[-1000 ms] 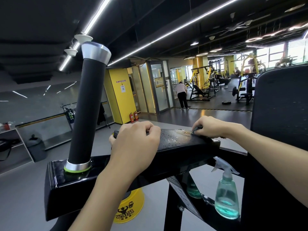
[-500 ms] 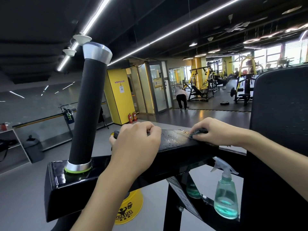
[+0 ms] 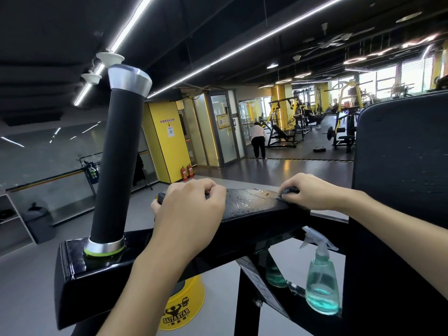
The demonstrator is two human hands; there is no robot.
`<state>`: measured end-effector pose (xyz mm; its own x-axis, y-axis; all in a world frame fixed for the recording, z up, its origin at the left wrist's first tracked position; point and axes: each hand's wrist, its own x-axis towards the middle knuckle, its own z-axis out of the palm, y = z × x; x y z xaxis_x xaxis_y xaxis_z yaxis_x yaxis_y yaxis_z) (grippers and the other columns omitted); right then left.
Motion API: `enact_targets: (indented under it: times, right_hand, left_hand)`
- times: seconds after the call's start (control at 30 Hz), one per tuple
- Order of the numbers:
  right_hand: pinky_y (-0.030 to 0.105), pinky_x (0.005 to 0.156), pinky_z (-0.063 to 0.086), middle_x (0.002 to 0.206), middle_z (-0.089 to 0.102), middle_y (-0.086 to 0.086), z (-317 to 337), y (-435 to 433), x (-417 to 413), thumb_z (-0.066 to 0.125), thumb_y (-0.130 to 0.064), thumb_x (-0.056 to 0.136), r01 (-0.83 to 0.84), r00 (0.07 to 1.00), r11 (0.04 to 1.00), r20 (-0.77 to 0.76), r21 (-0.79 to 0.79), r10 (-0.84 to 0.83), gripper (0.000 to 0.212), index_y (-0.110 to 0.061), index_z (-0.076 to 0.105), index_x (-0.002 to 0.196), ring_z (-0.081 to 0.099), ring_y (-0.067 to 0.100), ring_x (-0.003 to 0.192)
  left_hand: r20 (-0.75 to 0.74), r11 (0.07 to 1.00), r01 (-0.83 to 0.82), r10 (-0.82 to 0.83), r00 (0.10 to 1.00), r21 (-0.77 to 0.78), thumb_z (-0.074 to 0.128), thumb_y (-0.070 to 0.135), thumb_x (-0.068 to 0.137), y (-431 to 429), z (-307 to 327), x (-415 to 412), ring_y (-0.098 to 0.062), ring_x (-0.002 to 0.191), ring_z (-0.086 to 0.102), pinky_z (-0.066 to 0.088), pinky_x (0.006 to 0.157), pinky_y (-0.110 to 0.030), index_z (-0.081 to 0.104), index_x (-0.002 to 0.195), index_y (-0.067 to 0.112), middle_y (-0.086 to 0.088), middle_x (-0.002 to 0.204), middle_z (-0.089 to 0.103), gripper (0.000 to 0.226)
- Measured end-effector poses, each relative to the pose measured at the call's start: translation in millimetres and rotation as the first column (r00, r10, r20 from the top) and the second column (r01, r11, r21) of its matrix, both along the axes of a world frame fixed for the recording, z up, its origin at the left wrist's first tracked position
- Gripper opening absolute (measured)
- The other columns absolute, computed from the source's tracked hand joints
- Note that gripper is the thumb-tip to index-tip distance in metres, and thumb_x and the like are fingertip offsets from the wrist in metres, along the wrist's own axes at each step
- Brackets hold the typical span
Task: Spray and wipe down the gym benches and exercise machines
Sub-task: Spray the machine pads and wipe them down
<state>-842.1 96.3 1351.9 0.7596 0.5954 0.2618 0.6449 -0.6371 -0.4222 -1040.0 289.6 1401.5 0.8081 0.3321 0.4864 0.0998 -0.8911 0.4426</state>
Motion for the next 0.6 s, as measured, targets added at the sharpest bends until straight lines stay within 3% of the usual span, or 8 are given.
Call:
enact_targets:
  times: [0.2, 0.3, 0.37, 0.5, 0.6]
  right_hand:
    - [0.028, 0.084, 0.054, 0.099, 0.073, -0.012, 12.0, 13.2, -16.9, 0.060, -0.028, 0.097, -0.143, 0.989, 0.988, -0.038, 0.056, 0.146, 0.015, -0.028, 0.074, 0.099, 0.068, 0.011, 0.091]
    - [0.033, 0.092, 0.051, 0.106, 0.072, -0.009, 9.9, 14.3, -4.4, 0.058, -0.024, 0.096, -0.016, 1.000, 0.998, 0.009, -0.059, 0.016, 0.017, -0.028, 0.075, 0.101, 0.065, 0.016, 0.101]
    - [0.029, 0.090, 0.049, 0.107, 0.073, -0.005, 10.8, 19.8, -2.1, 0.058, -0.021, 0.095, 0.008, 1.000, 0.997, 0.017, -0.076, -0.006, 0.019, -0.024, 0.076, 0.102, 0.064, 0.016, 0.099]
    - [0.020, 0.084, 0.051, 0.098, 0.073, -0.013, 20.7, 32.9, -18.7, 0.061, -0.025, 0.095, -0.185, 0.982, 0.981, -0.018, 0.065, 0.186, 0.014, -0.028, 0.075, 0.097, 0.066, 0.005, 0.091]
    - [0.022, 0.085, 0.048, 0.100, 0.071, -0.012, 17.6, 31.7, -7.4, 0.061, -0.024, 0.096, -0.109, 0.994, 0.994, 0.011, -0.003, 0.109, 0.016, -0.024, 0.075, 0.103, 0.064, 0.010, 0.097]
  left_hand:
    - [0.000, 1.000, -0.001, 0.001, 1.000, 0.005, 0.035, 0.033, 0.099, 0.8, -1.4, 0.8, -0.011, 0.104, 0.040, 0.029, 0.109, -0.058, 0.068, 0.091, 0.033, 0.016, 0.102, 0.061, 0.034]
    - [-0.004, 1.000, 0.002, -0.002, 1.000, 0.000, 0.035, 0.033, 0.098, 0.6, -1.4, 0.2, -0.011, 0.104, 0.040, 0.030, 0.109, -0.057, 0.068, 0.089, 0.033, 0.017, 0.101, 0.061, 0.034]
    - [-0.005, 1.000, 0.000, 0.000, 1.000, -0.003, 0.035, 0.033, 0.098, 0.6, -1.3, -0.4, -0.011, 0.104, 0.038, 0.029, 0.110, -0.058, 0.068, 0.090, 0.033, 0.017, 0.101, 0.060, 0.034]
    - [-0.010, 1.000, 0.001, -0.001, 1.000, 0.001, 0.034, 0.036, 0.099, 0.6, -1.4, 0.4, -0.012, 0.104, 0.040, 0.030, 0.109, -0.059, 0.068, 0.090, 0.034, 0.016, 0.101, 0.060, 0.035]
    - [-0.011, 1.000, 0.003, -0.003, 1.000, 0.009, 0.030, 0.039, 0.097, 0.3, -1.1, -0.3, -0.012, 0.104, 0.040, 0.030, 0.109, -0.059, 0.067, 0.090, 0.034, 0.017, 0.102, 0.060, 0.038]
